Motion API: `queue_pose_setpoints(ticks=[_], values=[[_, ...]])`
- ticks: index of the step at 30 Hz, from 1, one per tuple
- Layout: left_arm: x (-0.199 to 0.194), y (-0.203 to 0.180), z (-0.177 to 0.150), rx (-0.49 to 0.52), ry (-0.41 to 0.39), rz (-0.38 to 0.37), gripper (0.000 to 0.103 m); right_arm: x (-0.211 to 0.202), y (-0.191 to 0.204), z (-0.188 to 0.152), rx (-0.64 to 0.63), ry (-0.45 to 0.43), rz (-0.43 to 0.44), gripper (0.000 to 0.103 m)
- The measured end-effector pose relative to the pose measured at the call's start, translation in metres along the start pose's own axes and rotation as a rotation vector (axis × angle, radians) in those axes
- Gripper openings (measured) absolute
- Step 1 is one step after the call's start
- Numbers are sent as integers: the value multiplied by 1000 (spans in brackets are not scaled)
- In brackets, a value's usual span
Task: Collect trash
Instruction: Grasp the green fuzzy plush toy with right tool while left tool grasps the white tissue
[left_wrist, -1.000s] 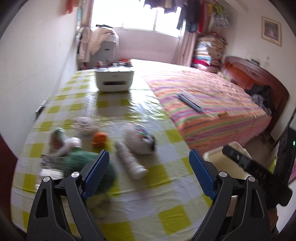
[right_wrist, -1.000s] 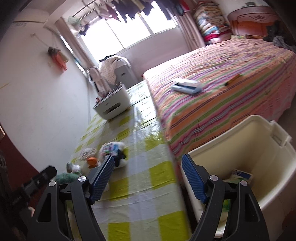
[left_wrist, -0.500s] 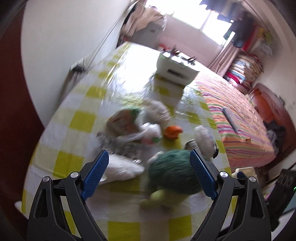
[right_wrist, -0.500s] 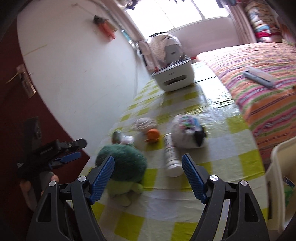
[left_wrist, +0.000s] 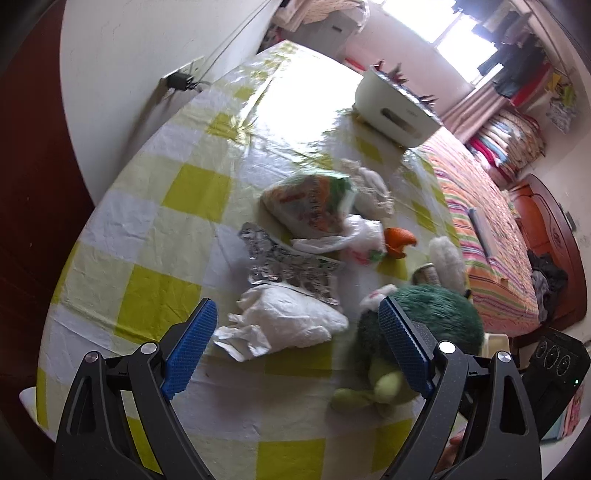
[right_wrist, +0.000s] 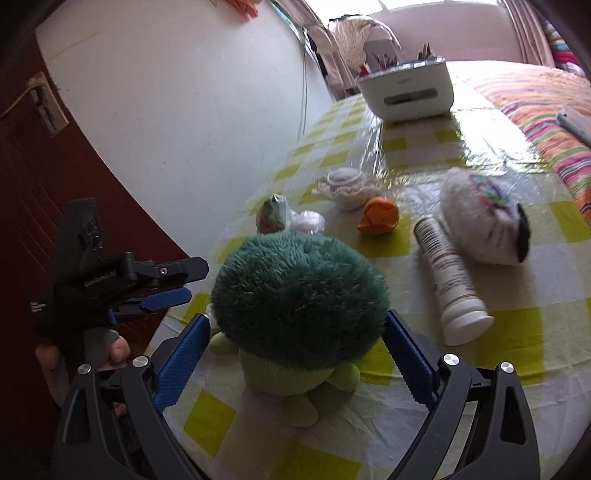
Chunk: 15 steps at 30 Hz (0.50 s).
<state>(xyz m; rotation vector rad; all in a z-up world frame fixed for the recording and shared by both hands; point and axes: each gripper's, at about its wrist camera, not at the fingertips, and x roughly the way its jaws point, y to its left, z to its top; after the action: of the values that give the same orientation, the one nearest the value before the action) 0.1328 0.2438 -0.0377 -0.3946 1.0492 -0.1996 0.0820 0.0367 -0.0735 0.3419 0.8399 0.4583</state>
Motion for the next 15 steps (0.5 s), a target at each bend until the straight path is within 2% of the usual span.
queue_pose_setpoints(ticks=[5,9,12,14,15], values=[[18,5,2,-13,45,27,88,20,2,8,7,15,-14,92],[34,14,4,-51,84,63,88,32,-4,9,43,64,32,92],[37,12,2,-43,77,87,87,29,-2,8,33,61,33,84],[38,11,1,-38,64,101,83,24,-2,5,32,52,29,81],[38,8,-1,-24,56,122,70,22,-2,3,36,49,29,80]])
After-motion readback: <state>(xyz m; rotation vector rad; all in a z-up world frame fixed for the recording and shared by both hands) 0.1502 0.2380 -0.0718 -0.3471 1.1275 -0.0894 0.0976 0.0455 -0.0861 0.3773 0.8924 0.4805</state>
